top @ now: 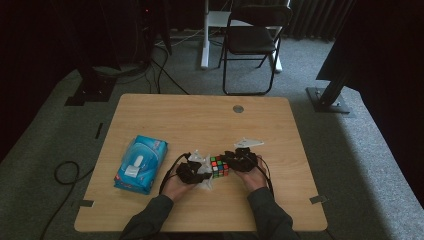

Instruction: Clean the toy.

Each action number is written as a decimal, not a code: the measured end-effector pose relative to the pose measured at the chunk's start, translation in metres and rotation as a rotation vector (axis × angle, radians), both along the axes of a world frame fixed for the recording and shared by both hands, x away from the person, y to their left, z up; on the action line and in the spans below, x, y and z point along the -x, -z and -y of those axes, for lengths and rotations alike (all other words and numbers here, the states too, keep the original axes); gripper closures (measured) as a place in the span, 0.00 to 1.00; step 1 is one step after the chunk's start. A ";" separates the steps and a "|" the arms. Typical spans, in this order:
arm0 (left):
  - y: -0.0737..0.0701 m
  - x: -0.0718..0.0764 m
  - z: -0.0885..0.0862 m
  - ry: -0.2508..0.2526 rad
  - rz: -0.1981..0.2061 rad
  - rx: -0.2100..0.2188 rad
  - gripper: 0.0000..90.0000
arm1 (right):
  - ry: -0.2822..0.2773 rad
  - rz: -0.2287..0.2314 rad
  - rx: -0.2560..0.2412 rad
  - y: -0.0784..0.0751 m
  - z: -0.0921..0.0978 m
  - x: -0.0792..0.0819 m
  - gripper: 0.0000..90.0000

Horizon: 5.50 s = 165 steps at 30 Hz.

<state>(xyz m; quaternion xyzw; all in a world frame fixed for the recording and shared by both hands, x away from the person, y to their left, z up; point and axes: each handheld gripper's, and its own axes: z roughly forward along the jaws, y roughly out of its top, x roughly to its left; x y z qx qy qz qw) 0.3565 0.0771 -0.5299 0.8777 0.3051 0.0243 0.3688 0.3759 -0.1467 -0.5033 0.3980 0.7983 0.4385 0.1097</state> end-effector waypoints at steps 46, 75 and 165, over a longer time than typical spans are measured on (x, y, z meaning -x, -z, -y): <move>-0.013 -0.039 -0.008 -0.137 0.034 0.047 0.90 | -0.052 0.007 -0.001 0.000 -0.003 0.001 0.75; -0.016 -0.014 -0.015 -0.109 0.045 0.088 0.90 | -0.074 0.019 0.019 -0.001 -0.012 0.004 0.72; -0.027 -0.008 -0.016 -0.099 0.092 0.082 0.94 | 0.064 -0.017 0.030 -0.005 -0.012 0.004 0.78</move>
